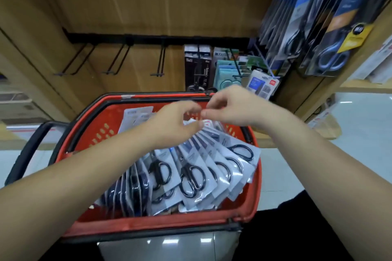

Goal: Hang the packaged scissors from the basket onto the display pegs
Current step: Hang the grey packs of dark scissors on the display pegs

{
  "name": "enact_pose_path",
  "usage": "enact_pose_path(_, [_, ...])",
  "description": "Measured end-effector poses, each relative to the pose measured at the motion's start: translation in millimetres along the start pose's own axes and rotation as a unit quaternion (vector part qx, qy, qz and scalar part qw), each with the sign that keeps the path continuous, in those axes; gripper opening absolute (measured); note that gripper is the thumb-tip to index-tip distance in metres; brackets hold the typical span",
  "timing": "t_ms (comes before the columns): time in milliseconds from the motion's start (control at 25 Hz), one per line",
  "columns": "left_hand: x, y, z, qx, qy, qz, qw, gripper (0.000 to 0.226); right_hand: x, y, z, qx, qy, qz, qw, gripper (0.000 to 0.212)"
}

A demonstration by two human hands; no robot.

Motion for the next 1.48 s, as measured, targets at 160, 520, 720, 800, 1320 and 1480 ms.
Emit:
enact_pose_path(160, [-59.1,-6.2,-70.9,0.007,-0.097,0.066,0.993,0.045,1.7,56.1,-0.3,-0.062,0.030,-0.008,0.998,0.044])
enact_pose_path(520, [-91.8,30.7,-163.2,0.013,-0.240,0.113,0.964,0.085,-59.0,108.6,-4.3,-0.015,-0.136,-0.025,0.990,0.049])
enact_pose_path(720, [-94.1,22.2,-182.5,0.057,-0.178,0.077,0.979,0.059,-70.2,147.8,3.3,-0.102,-0.145,-0.087,0.980,0.067])
enact_pose_path(800, [-91.0,21.8,-186.0,0.030,-0.157,0.085,0.984,0.061,-70.2,154.3,6.3,-0.112,-0.124,-0.107,0.980,0.069])
enact_pose_path(1320, [-33.1,44.8,-174.4,0.018,0.078,0.004,0.997,0.069,-70.0,164.0,17.2,-0.099,0.031,0.247,0.963,0.029])
enact_pose_path(1480, [-55.3,18.5,-162.5,0.218,0.109,-0.032,0.969,0.036,-62.9,158.1,23.3,-0.042,0.088,0.332,0.938,0.038])
Point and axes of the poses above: each hand's wrist, its own z-axis towards the middle knuckle, its own y-axis out of the palm, x = y × z, the point moved 2 cm from there along z, towards the middle knuckle, and after that the axes turned 10 degrees about y, right-handed, at the moved point
